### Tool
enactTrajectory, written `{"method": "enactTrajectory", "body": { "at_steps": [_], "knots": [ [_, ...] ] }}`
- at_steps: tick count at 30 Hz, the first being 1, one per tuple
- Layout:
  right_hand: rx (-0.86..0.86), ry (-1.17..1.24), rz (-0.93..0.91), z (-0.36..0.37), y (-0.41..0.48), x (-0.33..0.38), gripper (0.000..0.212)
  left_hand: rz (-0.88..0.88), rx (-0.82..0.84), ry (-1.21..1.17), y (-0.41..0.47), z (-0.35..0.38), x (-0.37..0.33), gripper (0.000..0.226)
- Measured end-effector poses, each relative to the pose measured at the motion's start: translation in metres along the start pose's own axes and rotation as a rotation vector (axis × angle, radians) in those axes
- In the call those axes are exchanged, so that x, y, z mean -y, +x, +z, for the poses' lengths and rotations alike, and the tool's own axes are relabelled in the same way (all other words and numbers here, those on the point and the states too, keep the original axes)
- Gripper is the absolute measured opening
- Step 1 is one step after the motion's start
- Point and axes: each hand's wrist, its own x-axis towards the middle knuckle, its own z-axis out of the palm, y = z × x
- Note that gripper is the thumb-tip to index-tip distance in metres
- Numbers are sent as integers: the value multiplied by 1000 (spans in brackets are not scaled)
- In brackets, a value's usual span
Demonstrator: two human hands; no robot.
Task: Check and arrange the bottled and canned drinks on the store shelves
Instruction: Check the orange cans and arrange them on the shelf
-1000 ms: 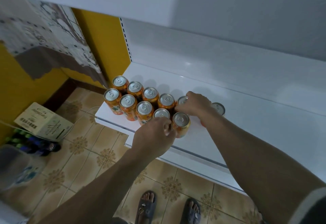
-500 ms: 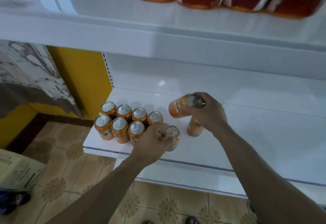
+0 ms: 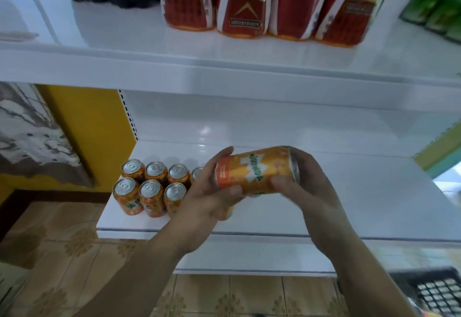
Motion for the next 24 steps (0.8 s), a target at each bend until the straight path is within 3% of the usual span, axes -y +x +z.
{"method": "enactTrajectory", "body": {
  "at_steps": [2,4,6,10,16,22,24],
  "knots": [
    [-33,-309,-126,10,-5,4,63,-95,15,-307,-1,8,9,89],
    [-93,-563,-296,21,-10,5,63,-111,-1,-483,-1,21,19,63],
    [-120,-672,-459,28,-15,6,65,-84,-6,-581,-1,35,23,41],
    [-149,-720,-640,26,-22,14,68,-73,75,-666,6,56,23,41],
    [-144,-674,-626,8,-20,22,68,-126,-25,-527,8,60,26,40],
    [-148,-553,-463,-1,-16,17,66,-131,-80,-462,8,57,29,50],
    [-156,-437,-359,-4,-15,13,62,-116,-93,-424,7,55,30,65]
  ]
}}
